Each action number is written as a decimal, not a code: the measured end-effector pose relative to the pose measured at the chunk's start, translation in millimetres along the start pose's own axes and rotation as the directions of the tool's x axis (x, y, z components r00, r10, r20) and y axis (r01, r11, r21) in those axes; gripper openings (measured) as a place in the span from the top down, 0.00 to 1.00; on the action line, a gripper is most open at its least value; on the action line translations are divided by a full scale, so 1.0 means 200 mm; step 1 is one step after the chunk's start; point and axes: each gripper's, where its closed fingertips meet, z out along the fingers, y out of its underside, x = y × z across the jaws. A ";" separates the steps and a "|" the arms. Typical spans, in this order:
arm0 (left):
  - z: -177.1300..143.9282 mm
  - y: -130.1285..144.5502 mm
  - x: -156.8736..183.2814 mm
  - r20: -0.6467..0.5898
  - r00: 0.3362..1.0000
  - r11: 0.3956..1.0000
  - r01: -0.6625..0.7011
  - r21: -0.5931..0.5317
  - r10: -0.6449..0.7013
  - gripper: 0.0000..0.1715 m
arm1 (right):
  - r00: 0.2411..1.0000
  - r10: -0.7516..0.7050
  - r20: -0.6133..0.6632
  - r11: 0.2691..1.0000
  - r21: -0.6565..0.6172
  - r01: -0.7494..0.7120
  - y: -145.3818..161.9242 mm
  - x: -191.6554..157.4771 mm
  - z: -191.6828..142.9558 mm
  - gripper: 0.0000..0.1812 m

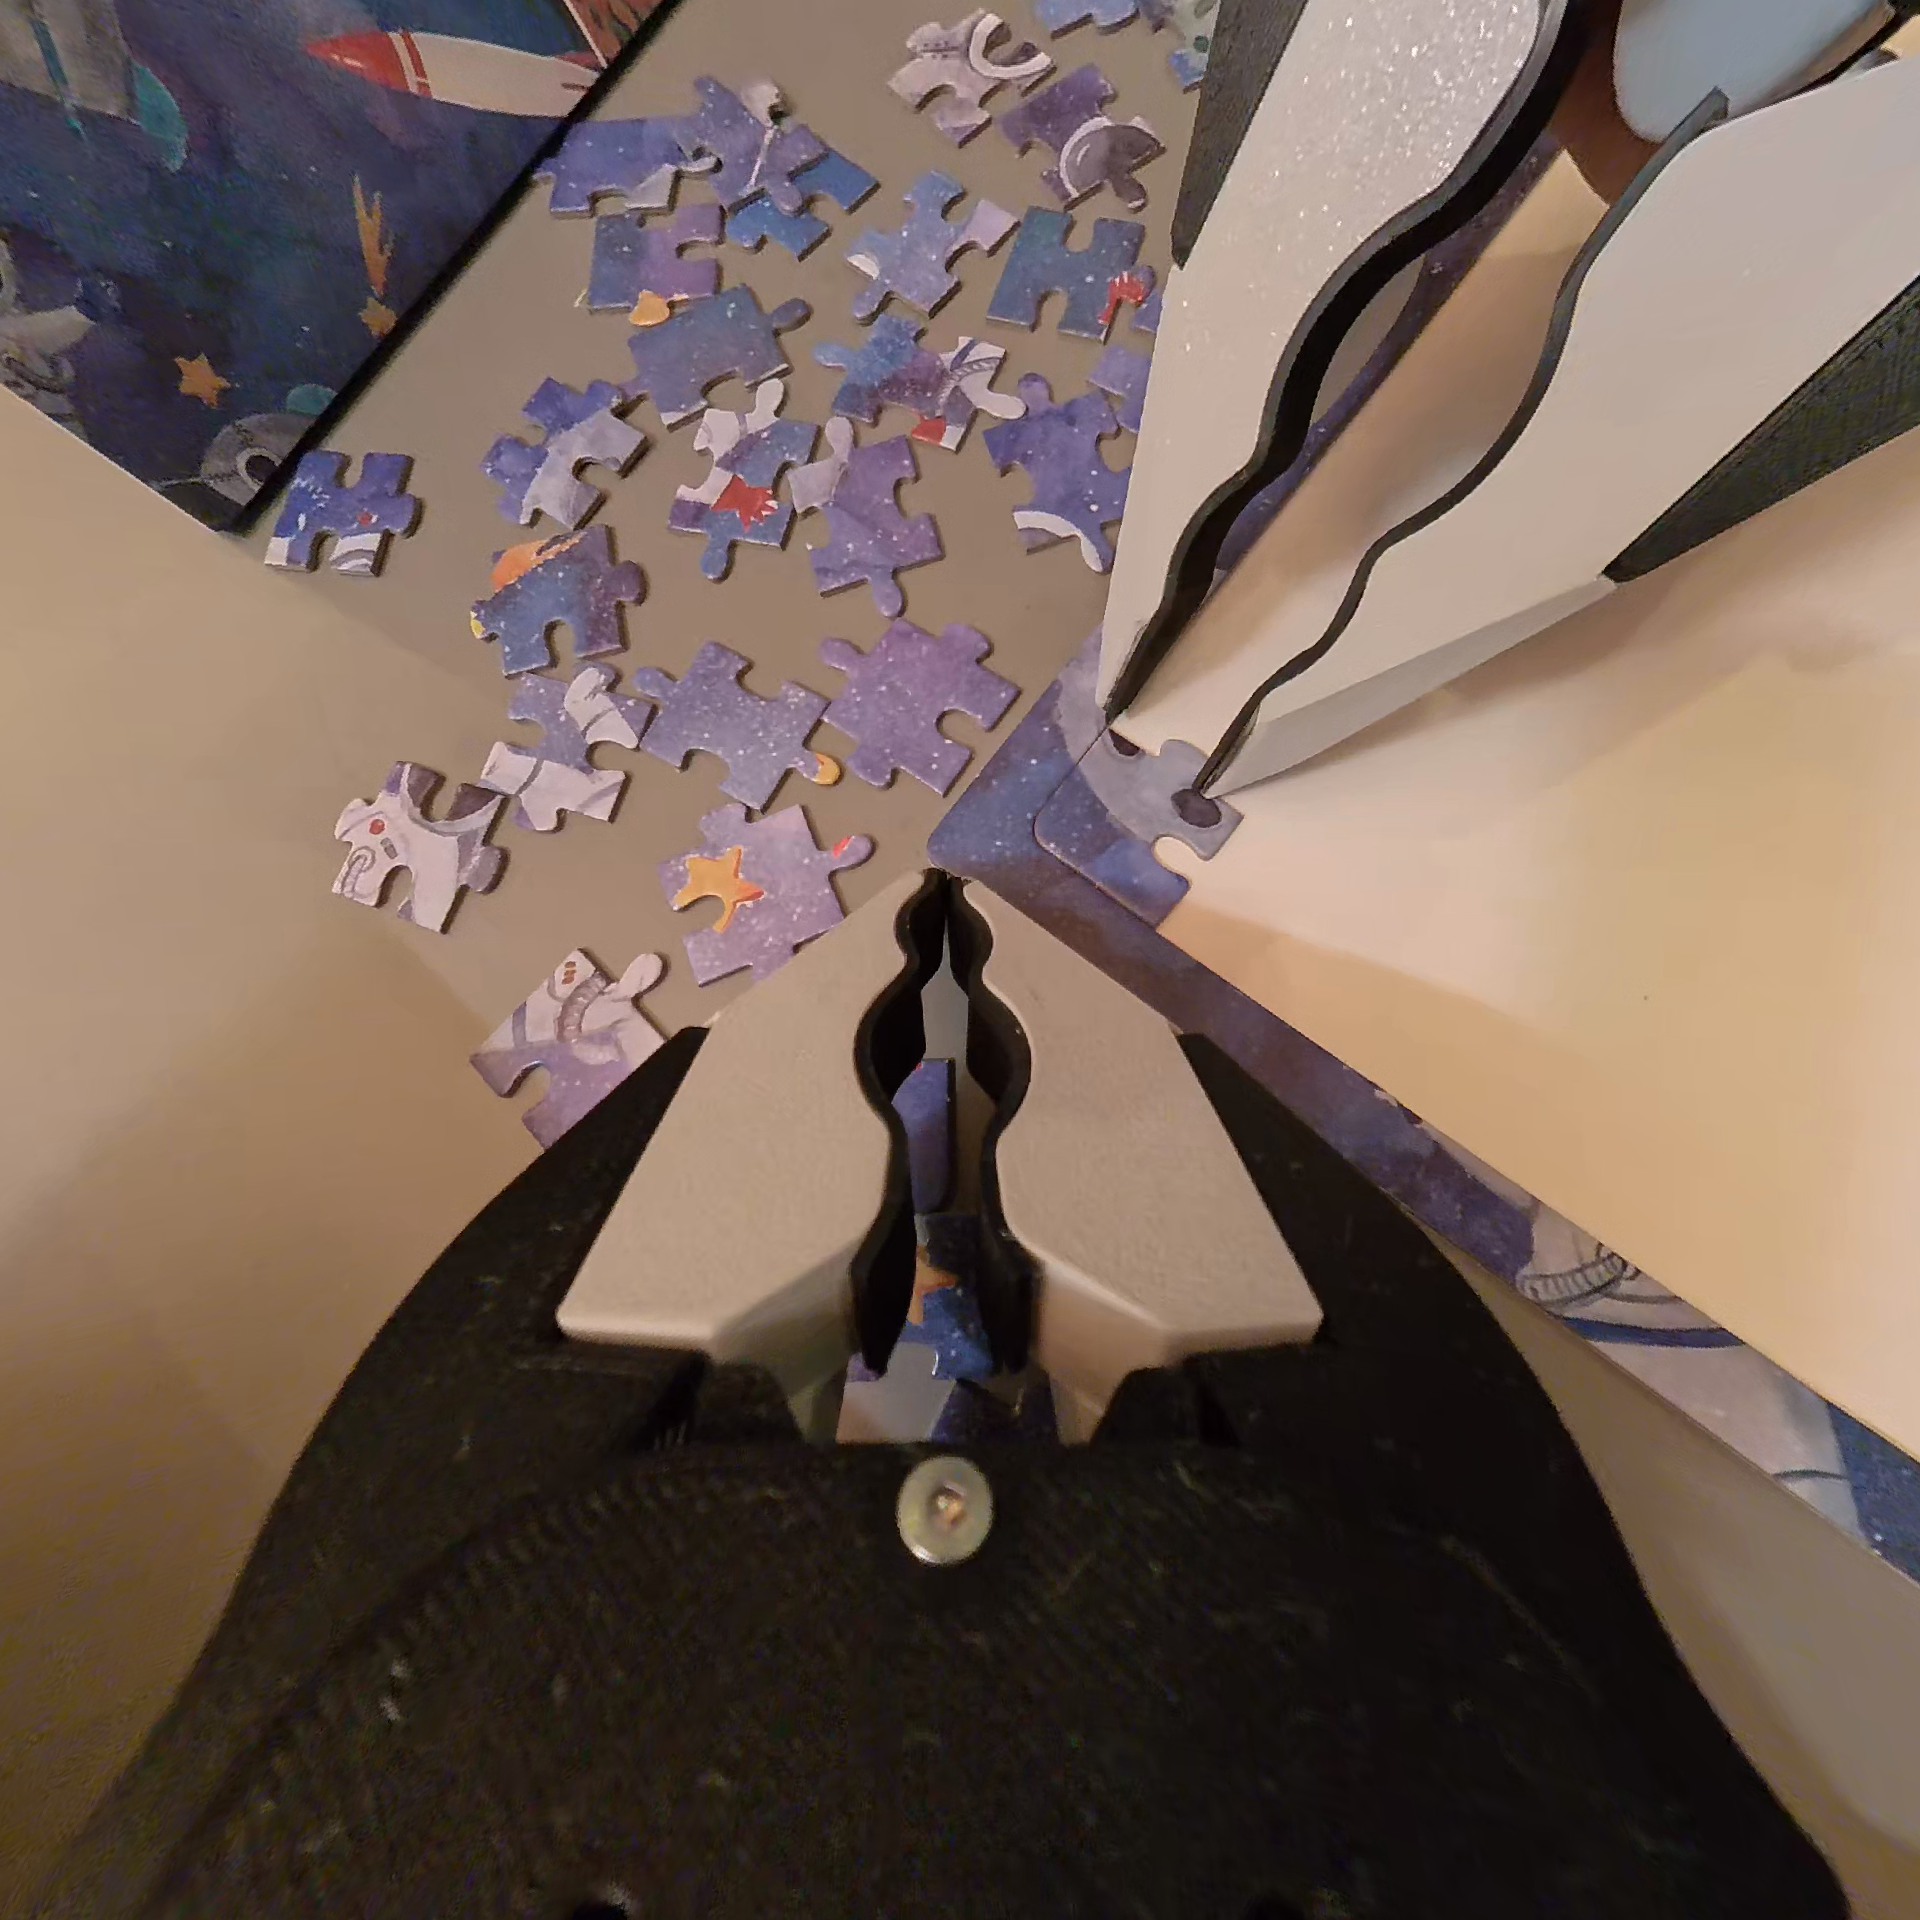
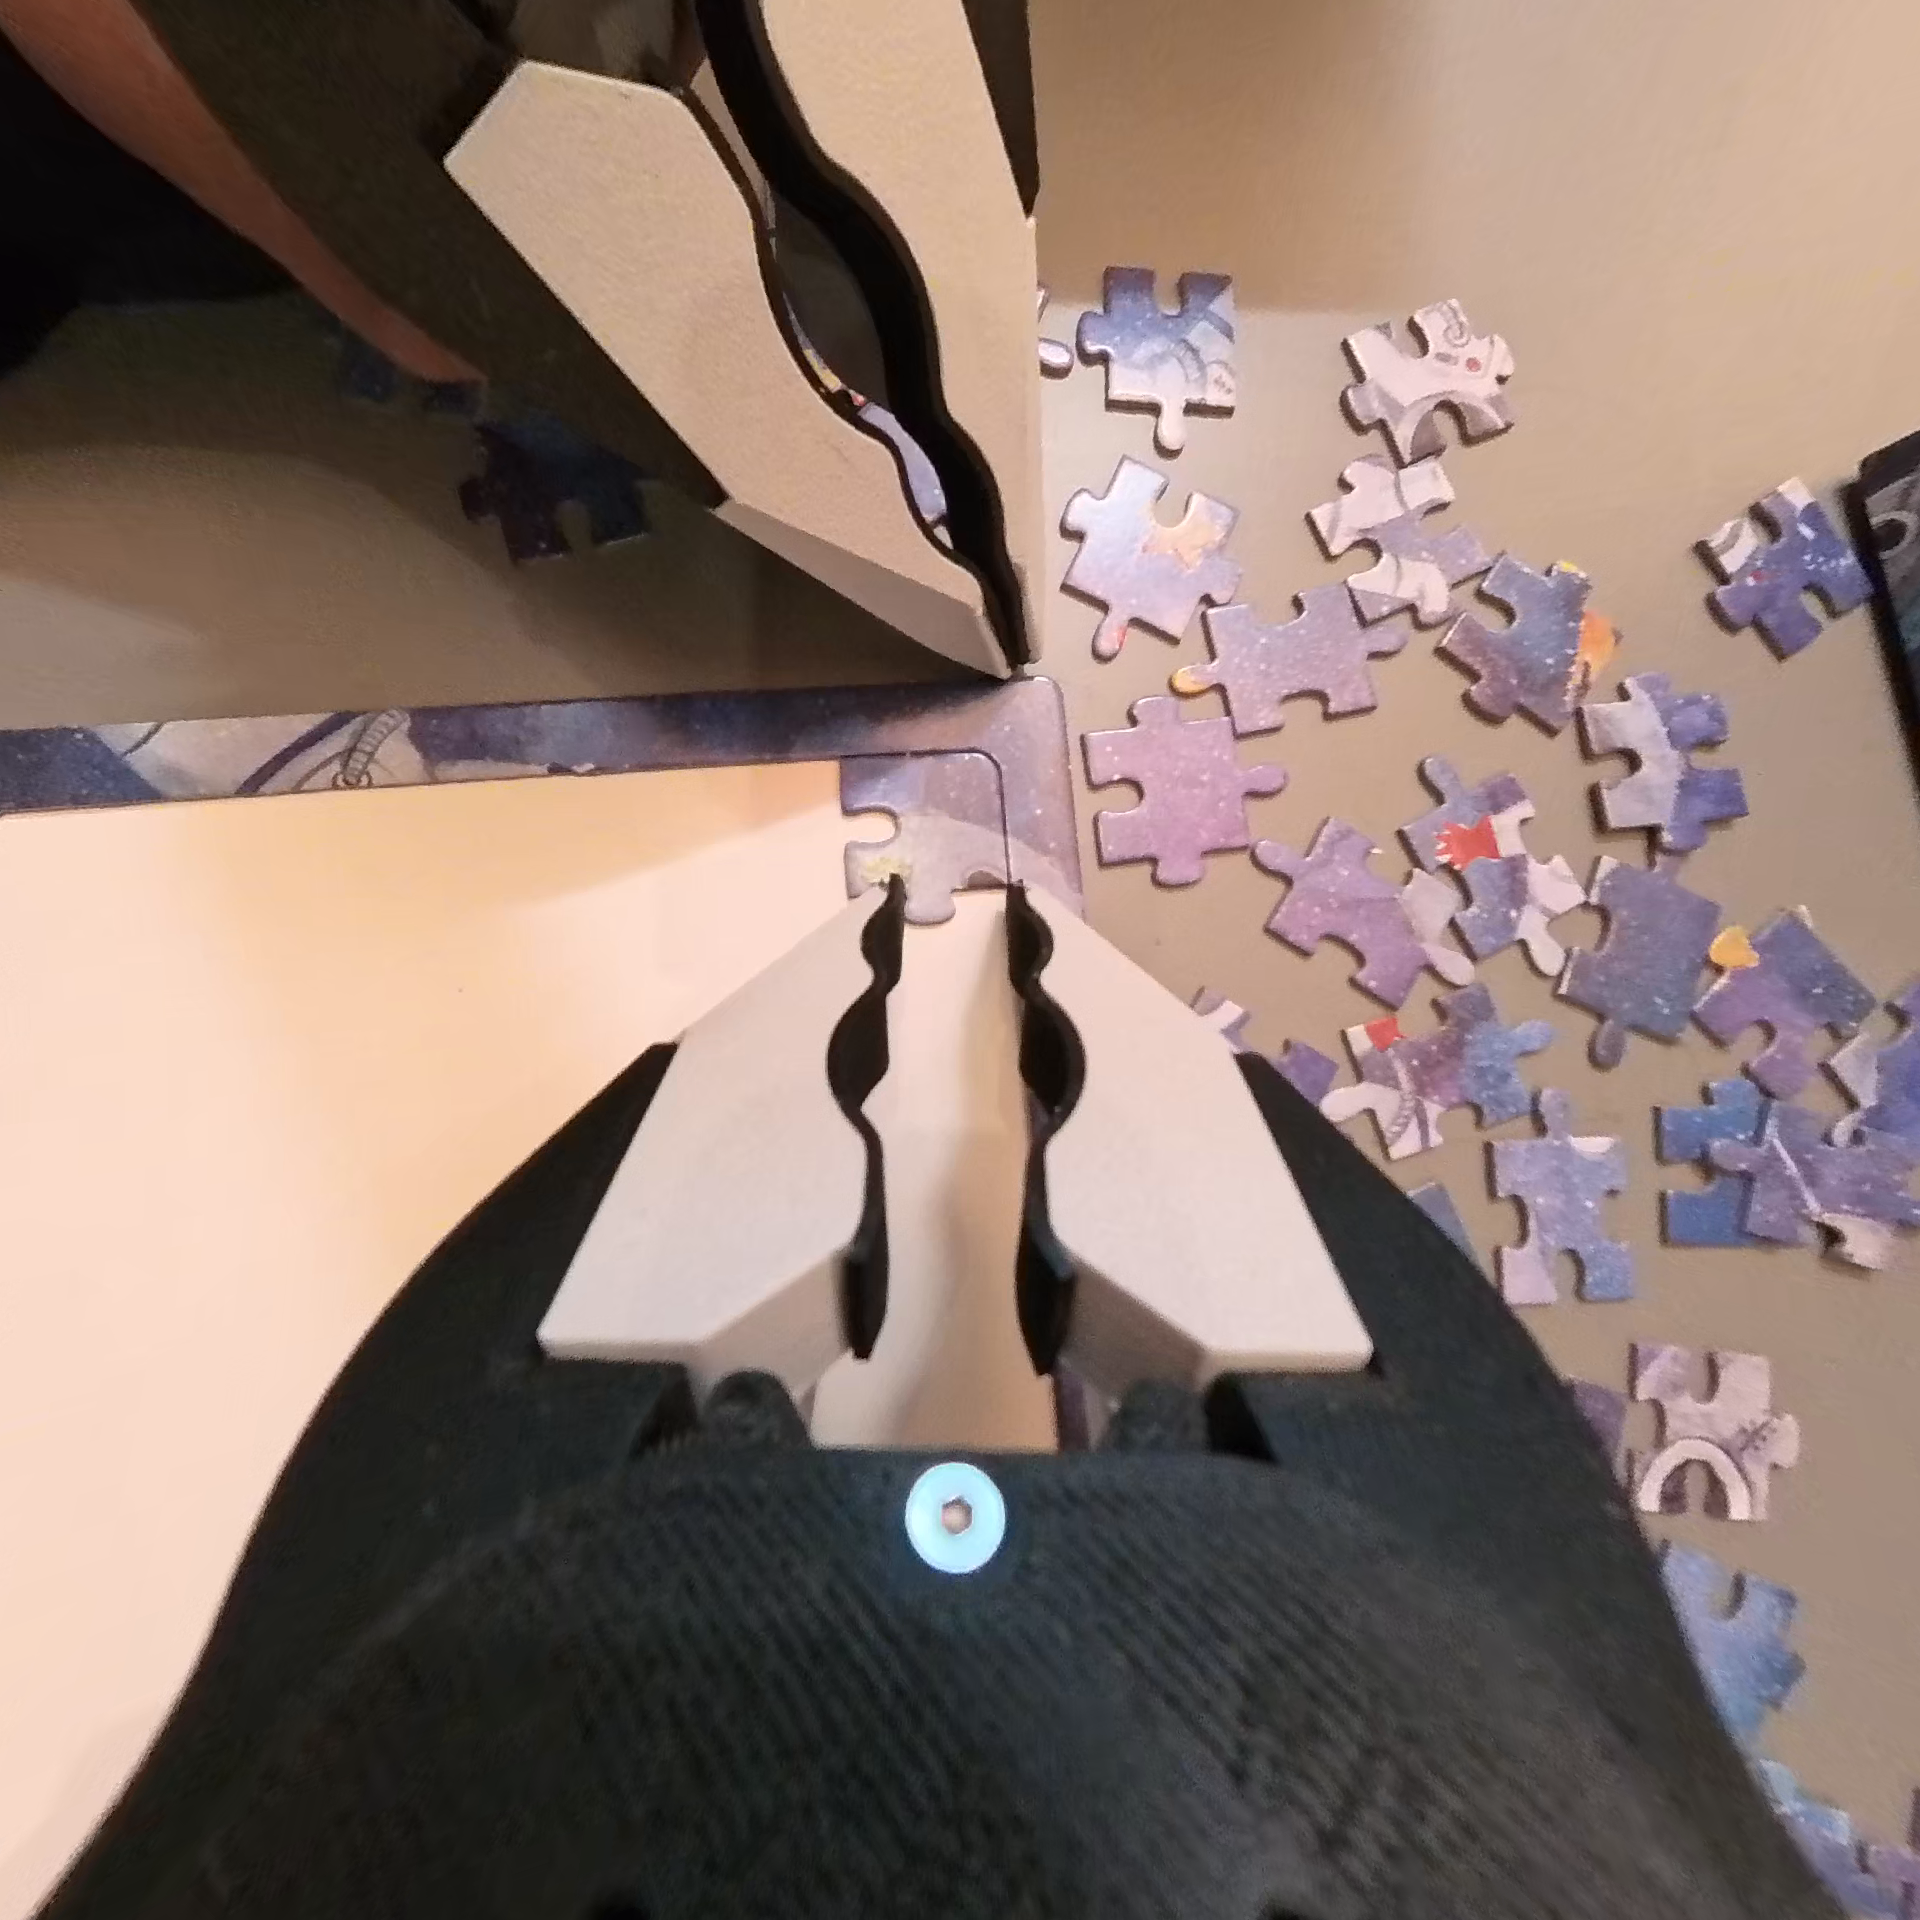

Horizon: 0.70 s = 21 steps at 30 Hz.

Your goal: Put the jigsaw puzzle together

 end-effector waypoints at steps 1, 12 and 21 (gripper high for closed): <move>0.00 0.00 0.00 -0.001 1.000 1.000 0.001 0.000 -0.001 1.00 | 1.000 0.001 -0.001 1.000 0.001 -0.001 0.00 0.00 0.00 0.90; -0.05 -0.05 -0.07 0.002 0.992 0.986 0.123 0.108 -0.124 1.00 | 0.999 0.024 -0.031 0.998 0.062 -0.022 -0.02 0.02 -0.07 0.86; -0.17 -0.10 -0.22 0.069 0.964 0.936 0.229 0.266 -0.256 1.00 | 0.954 0.088 -0.285 0.979 0.202 -0.030 0.02 0.29 -0.44 0.86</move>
